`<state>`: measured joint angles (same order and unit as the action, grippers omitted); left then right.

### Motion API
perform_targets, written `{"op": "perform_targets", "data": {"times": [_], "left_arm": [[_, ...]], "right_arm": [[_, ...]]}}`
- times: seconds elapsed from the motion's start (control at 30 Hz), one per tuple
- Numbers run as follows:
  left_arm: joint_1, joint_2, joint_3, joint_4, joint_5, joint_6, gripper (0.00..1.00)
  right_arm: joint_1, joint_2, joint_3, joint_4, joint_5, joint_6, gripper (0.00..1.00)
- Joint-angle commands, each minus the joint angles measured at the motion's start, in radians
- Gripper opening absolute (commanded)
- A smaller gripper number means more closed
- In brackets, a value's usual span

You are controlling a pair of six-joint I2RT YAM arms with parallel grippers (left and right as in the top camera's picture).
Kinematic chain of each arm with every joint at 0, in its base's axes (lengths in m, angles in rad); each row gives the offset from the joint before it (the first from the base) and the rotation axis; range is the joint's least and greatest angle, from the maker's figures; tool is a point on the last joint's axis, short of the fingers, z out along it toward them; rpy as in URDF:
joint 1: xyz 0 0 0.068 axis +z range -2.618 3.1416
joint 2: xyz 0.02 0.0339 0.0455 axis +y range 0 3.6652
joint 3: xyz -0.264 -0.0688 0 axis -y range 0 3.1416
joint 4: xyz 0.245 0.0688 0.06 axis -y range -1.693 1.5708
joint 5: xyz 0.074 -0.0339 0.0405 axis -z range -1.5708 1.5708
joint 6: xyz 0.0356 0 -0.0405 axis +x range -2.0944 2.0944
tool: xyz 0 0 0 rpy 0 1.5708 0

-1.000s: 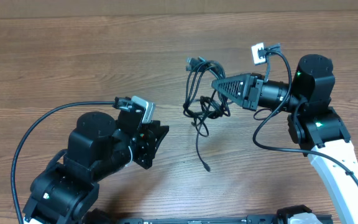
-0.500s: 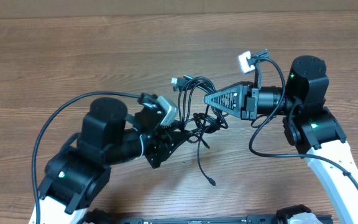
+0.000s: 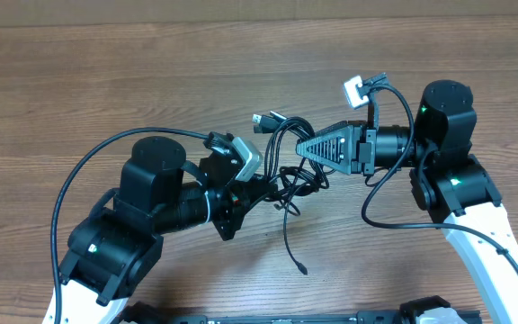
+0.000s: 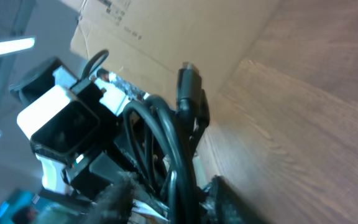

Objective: Untangle cables

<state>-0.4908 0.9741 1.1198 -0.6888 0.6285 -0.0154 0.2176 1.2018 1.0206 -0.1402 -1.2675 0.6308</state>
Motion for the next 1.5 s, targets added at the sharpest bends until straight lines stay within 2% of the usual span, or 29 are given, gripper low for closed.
{"op": "perform_targets", "data": {"times": [0.0,0.03,0.13,0.27,0.37,0.47,0.6,0.73,0.97,1.1,1.23,1.47], "left_arm": [[0.0,0.002,0.004,0.006,0.016,0.013,0.04],[0.0,0.002,0.004,0.006,0.005,0.012,0.04],[0.0,0.001,0.004,0.006,-0.046,-0.008,0.04],[0.001,-0.004,0.004,0.006,-0.07,-0.01,0.04],[0.001,-0.015,0.004,-0.006,-0.143,-0.009,0.04],[0.001,-0.036,0.004,-0.034,-0.225,0.014,0.04],[0.001,-0.057,0.004,-0.052,-0.24,0.063,0.04],[0.001,-0.087,0.004,-0.053,-0.239,0.077,0.04],[0.001,-0.109,0.004,-0.054,-0.229,0.076,0.04],[0.0,-0.109,0.004,0.018,-0.15,0.076,0.04],[0.0,-0.105,0.004,0.055,-0.037,0.076,0.04],[0.0,-0.106,0.004,0.113,-0.007,0.071,0.04]], "right_arm": [[0.004,-0.01,0.013,0.006,-0.012,-0.011,0.84],[0.004,-0.01,0.013,0.003,-0.006,-0.012,1.0],[0.004,-0.01,0.013,-0.022,0.017,-0.012,1.0],[0.004,-0.01,0.013,-0.193,0.193,-0.031,1.0],[0.004,-0.01,0.013,-0.301,0.277,-0.085,1.0],[0.003,-0.01,0.013,-0.296,0.28,-0.086,1.0],[0.003,-0.01,0.013,-0.292,0.289,-0.086,0.97],[0.003,-0.01,0.013,-0.325,0.406,-0.085,1.0],[0.004,-0.01,0.013,-0.337,0.457,-0.086,1.0],[0.004,-0.01,0.013,-0.386,0.482,-0.113,0.99],[0.004,-0.01,0.013,-0.471,0.647,-0.117,0.98],[0.004,-0.01,0.013,-0.649,0.782,-0.306,0.99]]}}
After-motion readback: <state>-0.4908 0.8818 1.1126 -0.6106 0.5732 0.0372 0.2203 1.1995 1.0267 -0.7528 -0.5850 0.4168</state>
